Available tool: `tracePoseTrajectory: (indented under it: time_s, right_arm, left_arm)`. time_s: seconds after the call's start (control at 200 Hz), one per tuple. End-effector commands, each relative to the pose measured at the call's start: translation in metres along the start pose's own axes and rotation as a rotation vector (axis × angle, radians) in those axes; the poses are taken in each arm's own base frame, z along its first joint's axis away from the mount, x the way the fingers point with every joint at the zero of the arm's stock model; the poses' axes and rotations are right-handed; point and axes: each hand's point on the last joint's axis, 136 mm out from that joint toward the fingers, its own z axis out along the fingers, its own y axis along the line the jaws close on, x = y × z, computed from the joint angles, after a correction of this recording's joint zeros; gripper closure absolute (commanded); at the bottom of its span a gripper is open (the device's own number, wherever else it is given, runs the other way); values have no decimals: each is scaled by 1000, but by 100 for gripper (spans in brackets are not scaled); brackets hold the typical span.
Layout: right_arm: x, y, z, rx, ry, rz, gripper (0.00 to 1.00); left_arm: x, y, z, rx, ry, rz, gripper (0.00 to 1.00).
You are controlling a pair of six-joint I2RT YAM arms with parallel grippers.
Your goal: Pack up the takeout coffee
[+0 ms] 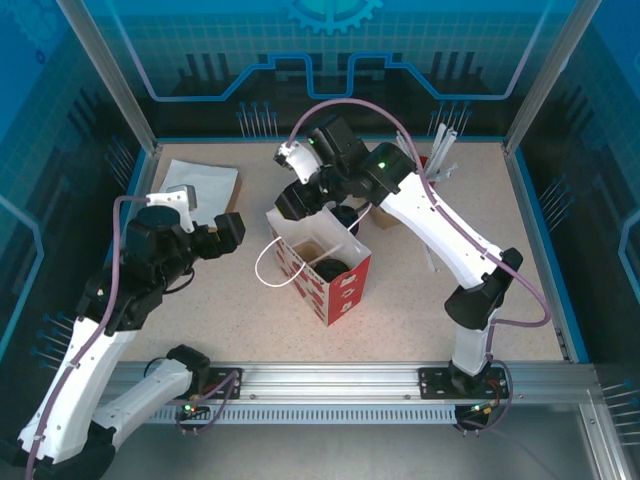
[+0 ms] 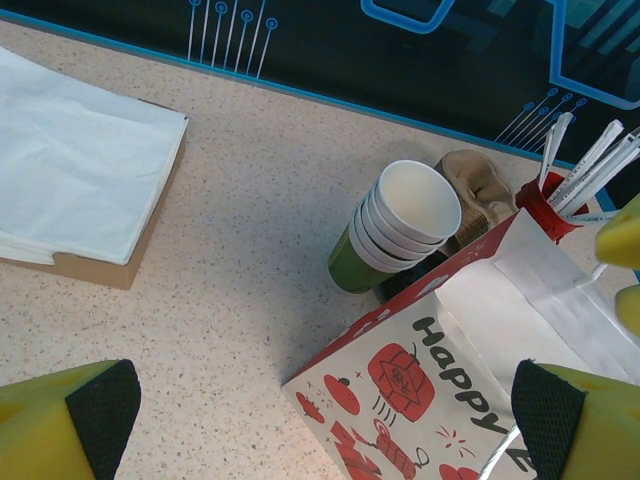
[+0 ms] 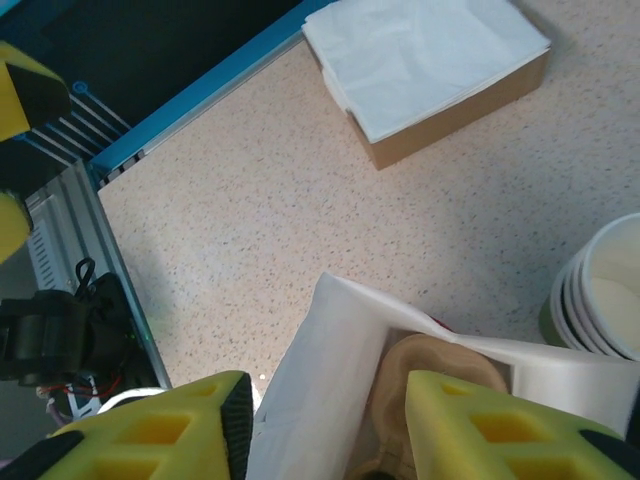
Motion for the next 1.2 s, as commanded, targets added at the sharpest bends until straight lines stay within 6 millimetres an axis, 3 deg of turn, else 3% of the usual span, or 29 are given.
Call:
tracePoseTrajectory:
  time_s: [0.0,0.36,0.78,1.046,1.196]
  right_arm:
    - [-10,3,-39,39,-64,-19,52]
    - [-5,-12,-103,138,-173,-7,39]
    - [24,-43,-156,129,-327,166,19]
    - [50,-72,-173,141,-392,322,0]
    - [64,-83,-175,133,-414,393,0]
  left_arm:
    - [-5,5,0,-25,-22,-28,1]
    - [-5,6,10,-66,13,-44,1]
    - [-13,15,30,-104,90,-67,1]
    - [-16,35,51,-131,155,-102,1]
    - [-11,51,64,-171,199,-106,1]
